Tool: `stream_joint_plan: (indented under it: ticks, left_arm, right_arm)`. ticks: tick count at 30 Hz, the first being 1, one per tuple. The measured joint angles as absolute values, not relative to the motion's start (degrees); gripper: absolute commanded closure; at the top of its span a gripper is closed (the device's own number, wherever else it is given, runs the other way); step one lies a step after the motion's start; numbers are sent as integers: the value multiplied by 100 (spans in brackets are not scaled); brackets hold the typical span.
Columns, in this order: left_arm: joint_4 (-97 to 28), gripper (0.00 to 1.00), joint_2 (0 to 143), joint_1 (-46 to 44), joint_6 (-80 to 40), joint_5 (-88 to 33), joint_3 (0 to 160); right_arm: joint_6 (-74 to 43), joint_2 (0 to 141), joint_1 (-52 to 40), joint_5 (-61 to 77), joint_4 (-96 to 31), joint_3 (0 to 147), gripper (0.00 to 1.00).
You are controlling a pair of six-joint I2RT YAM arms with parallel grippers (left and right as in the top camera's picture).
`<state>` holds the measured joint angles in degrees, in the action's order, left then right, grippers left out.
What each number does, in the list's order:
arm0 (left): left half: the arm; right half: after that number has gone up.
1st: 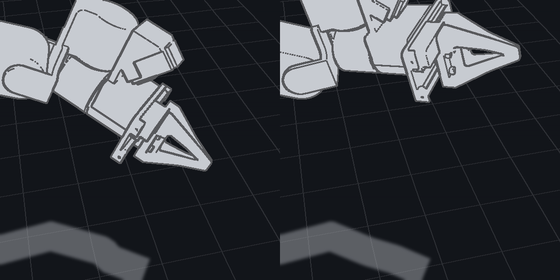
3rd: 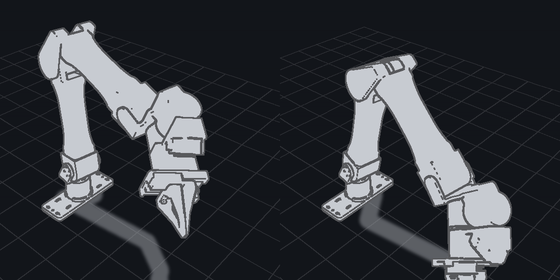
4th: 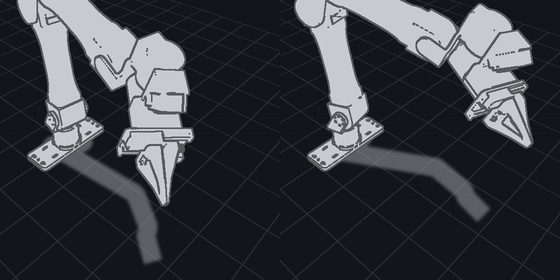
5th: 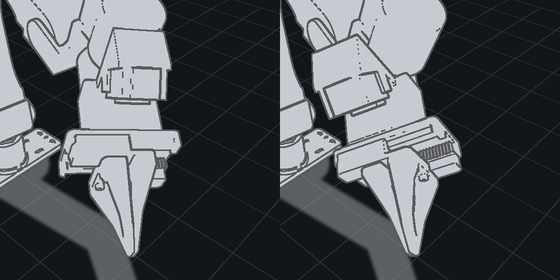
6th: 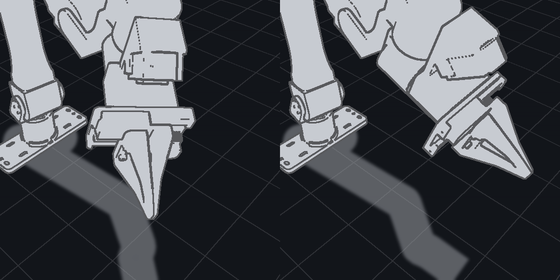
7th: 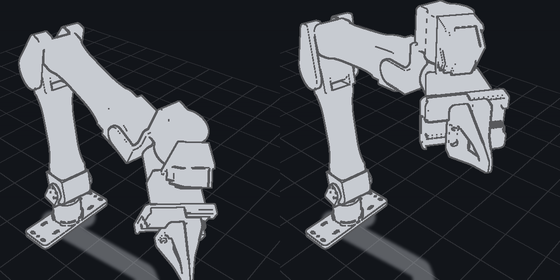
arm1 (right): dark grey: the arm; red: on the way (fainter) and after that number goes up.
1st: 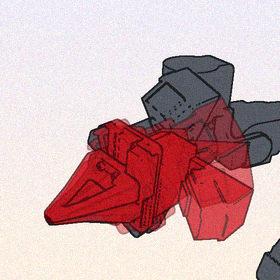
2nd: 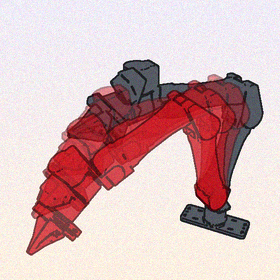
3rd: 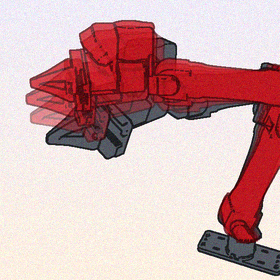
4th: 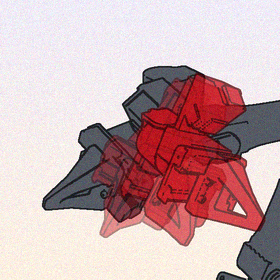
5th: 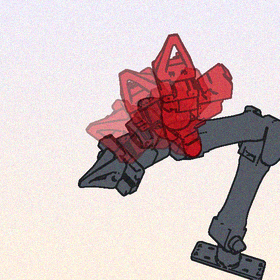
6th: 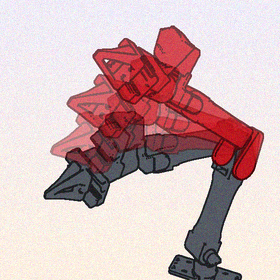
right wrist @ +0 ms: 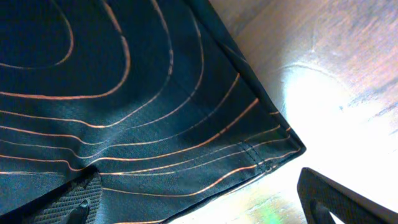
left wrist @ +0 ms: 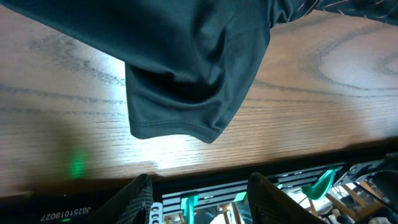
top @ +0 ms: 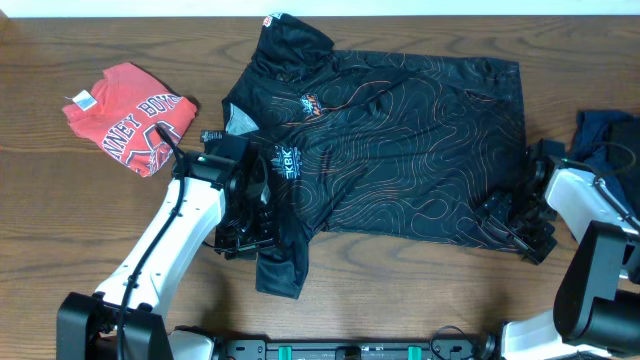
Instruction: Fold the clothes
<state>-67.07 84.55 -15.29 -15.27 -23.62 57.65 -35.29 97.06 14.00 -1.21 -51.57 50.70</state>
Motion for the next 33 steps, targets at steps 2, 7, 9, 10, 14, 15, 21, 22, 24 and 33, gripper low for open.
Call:
stream_joint_plan:
  ticks: [2, 7, 9, 10, 14, 15, 21, 22, 24, 33]
  left_arm:
    - [-6705, 48, 8455, -1529, -1527, -2357, 5765]
    - [-6705, 48, 8455, -1529, -1527, -2355, 5765]
    - [-6702, 48, 8455, -1529, -1527, -2357, 5765]
    - [-6700, 48, 8455, -1529, -1527, -2357, 5765]
    - [-6689, 48, 8455, -1527, -1527, -2357, 5765]
    - [-6689, 48, 8455, -1529, -1527, -2357, 5765]
    - [-6687, 48, 8455, -1529, -1527, -2357, 5765]
    - [-6687, 48, 8455, -1529, -1527, -2357, 5765]
    - [-6685, 48, 8455, -1529, -1527, -2357, 5765]
    - [-6685, 48, 8455, -1529, -1527, -2357, 5765]
  right_arm:
    - [-3570, 9618, 1542, -69, -5107, 4993, 1]
    - [-3642, 9229, 2169, -384, -5129, 4783, 1]
    - [-3638, 8967, 2368, -486, -5229, 4755, 1]
    - [-3638, 8831, 2429, -519, -5273, 4755, 1]
    - [-3640, 8510, 2495, -600, -5266, 4742, 1]
    - [-3640, 8495, 2495, -604, -5229, 4727, 1]
    - [-3667, 8493, 2495, -604, -4663, 4287, 6]
    - [-3671, 8493, 2495, -604, -4609, 4226, 8]
    - [-3710, 8493, 2495, -604, -4364, 4010, 10]
    - [-3848, 8348, 2493, -578, -3352, 3581, 63]
